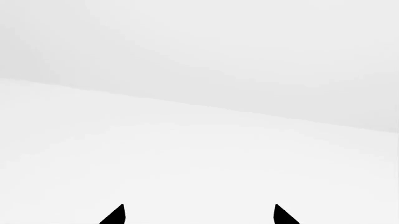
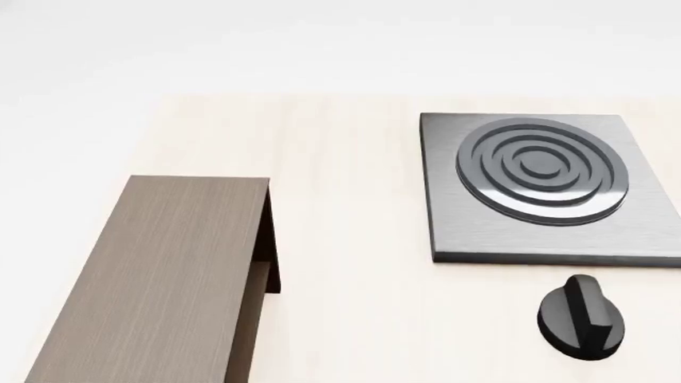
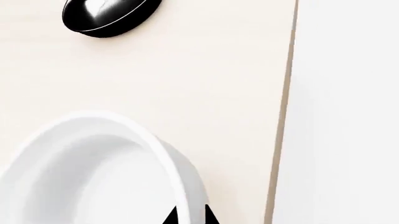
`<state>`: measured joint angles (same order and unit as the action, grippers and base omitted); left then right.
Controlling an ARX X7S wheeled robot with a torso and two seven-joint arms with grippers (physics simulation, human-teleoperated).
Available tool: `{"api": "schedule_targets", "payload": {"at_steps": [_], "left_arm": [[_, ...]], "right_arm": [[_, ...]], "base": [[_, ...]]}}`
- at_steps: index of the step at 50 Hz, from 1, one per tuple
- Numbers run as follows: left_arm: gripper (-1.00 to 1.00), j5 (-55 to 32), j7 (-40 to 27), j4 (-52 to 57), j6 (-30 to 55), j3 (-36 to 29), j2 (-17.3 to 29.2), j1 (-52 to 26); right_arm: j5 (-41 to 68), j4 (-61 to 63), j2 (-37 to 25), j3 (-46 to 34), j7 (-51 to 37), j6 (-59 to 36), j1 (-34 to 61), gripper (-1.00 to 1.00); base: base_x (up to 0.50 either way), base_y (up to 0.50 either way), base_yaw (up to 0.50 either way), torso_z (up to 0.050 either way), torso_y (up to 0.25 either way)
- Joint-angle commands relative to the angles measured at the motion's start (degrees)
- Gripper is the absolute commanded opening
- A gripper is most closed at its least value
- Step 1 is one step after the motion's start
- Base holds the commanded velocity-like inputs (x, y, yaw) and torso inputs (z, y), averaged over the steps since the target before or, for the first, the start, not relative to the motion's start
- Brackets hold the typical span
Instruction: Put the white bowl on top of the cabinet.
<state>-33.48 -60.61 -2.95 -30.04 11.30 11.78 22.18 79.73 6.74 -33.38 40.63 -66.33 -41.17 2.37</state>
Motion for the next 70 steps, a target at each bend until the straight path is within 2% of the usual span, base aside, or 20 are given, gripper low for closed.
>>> {"api": "schedule_targets", "payload": {"at_steps": [1, 25, 47, 57, 70], "left_arm": [[1.00, -0.13, 0.05, -0.03, -0.14, -0.04, 0.00, 0.04], [1.00, -0.35, 0.09, -0.28, -0.13, -0.21, 0.10, -0.14], [1.00, -0.71, 0.34, -0.54, -0.49, -0.24, 0.08, -0.06], [1.00, -0.71, 0.27, -0.54, -0.46, -0.32, 0.11, -0.08], [1.00, -0.97, 0.52, -0.99, -0.66, -0.38, 0.06, -0.31]], "right_arm": [[2.76, 4.41, -0.84, -1.97, -0.40, -1.44, 2.64, -1.00], [7.87, 8.41, -3.63, 0.07, -4.62, -2.14, 5.71, -1.00], [17.74, 12.26, -10.75, 2.82, -14.63, -4.03, 9.18, -1.00], [20.79, 12.04, -14.08, -0.47, -18.00, -3.92, 13.78, -1.00], [23.87, 10.22, -18.79, -8.73, -21.97, -2.85, 22.89, -1.00]], "base": [[0.00, 0.00, 0.00, 0.000, 0.000], [0.00, 0.00, 0.00, 0.000, 0.000], [0.00, 0.00, 0.00, 0.000, 0.001], [0.00, 0.00, 0.00, 0.000, 0.001], [0.00, 0.00, 0.00, 0.000, 0.001]]}}
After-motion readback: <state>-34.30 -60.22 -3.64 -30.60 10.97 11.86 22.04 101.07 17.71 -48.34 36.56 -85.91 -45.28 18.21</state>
